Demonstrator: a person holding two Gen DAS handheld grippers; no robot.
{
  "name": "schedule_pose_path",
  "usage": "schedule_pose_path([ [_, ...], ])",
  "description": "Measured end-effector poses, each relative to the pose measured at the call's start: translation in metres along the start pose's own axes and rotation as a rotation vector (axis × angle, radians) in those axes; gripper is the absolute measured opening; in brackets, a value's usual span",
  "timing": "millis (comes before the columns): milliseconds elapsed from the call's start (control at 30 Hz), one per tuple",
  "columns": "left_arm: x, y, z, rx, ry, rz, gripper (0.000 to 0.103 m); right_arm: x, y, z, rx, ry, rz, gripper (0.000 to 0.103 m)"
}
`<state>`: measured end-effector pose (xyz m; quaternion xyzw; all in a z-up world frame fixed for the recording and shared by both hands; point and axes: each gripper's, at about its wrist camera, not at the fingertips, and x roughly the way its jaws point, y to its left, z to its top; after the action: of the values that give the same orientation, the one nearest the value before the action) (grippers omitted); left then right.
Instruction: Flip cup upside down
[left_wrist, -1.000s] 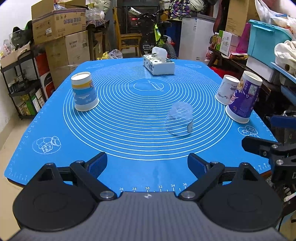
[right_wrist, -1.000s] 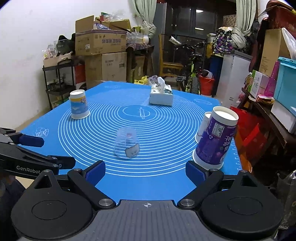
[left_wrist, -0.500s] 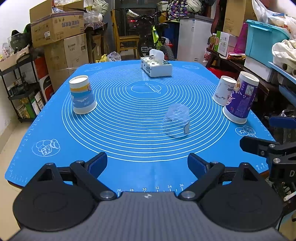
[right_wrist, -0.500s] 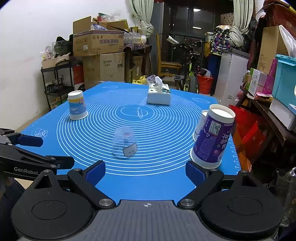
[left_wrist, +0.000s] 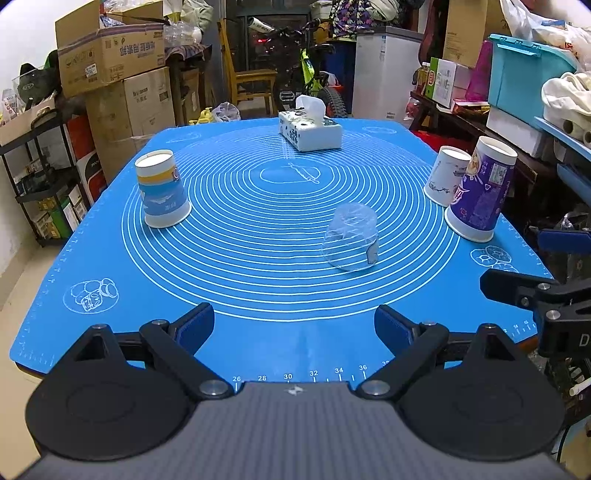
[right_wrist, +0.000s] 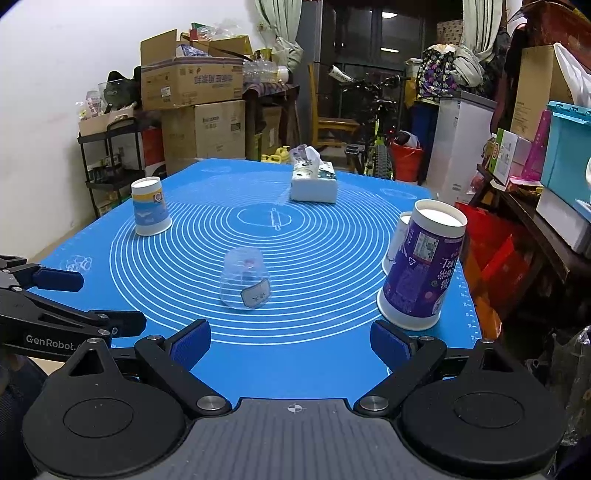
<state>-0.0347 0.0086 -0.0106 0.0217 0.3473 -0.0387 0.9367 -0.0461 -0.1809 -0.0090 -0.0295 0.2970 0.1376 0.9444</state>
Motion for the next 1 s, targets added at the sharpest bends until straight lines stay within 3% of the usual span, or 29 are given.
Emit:
schedule_pose_path([
  [1000,0.0011,-0.0046,0.0004,0.006,0.004,0.0,0.093,0.0012,-0.0002,-0.0056,0.009,0.008,0.003,0.094],
])
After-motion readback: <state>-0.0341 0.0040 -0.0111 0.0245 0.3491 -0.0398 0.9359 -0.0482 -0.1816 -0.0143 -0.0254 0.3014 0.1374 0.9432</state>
